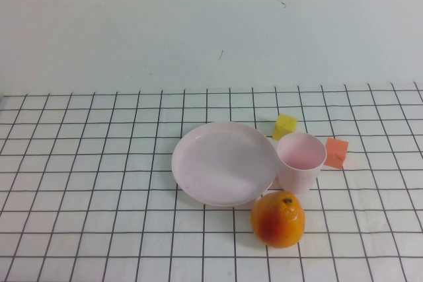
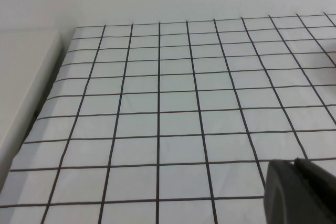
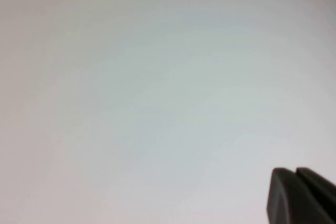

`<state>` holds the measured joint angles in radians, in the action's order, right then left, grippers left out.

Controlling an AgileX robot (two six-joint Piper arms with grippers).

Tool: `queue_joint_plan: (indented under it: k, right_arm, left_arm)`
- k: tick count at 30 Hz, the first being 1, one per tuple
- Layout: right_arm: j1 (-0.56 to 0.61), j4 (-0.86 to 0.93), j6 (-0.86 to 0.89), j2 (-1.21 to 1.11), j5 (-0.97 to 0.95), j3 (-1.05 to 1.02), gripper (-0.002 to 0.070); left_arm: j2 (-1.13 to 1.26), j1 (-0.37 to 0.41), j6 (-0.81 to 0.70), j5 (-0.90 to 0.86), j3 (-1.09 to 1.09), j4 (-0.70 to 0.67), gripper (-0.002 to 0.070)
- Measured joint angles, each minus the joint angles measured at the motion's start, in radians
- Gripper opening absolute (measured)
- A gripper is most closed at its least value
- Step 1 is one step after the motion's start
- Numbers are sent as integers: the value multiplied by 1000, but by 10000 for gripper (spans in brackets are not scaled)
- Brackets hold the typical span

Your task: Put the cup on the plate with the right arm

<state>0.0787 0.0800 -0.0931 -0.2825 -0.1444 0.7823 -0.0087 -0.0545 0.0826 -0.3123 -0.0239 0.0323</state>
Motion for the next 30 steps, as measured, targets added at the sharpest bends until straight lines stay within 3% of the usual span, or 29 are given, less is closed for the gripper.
queue_joint_plan:
  k: [8, 12, 17, 20, 25, 30]
  right_arm:
    - [0, 38, 93, -275, 269, 116, -2]
    - [0, 28, 71, -441, 432, 149, -2]
    - [0, -121, -48, -648, 533, 157, -2]
    - [0, -285, -205, -758, 568, 157, -2]
    - [0, -720, -608, -956, 685, 163, 27]
    - [-8, -1133, -1072, -1130, 757, 168, 202]
  left_arm:
    - [0, 0, 0, 0, 0, 0, -3]
    - [0, 0, 0, 0, 0, 0, -3]
    - [0, 0, 0, 0, 0, 0, -3]
    - [0, 0, 0, 0, 0, 0, -3]
    - [0, 0, 0, 0, 0, 0, -3]
    - [0, 0, 0, 0, 0, 0, -3]
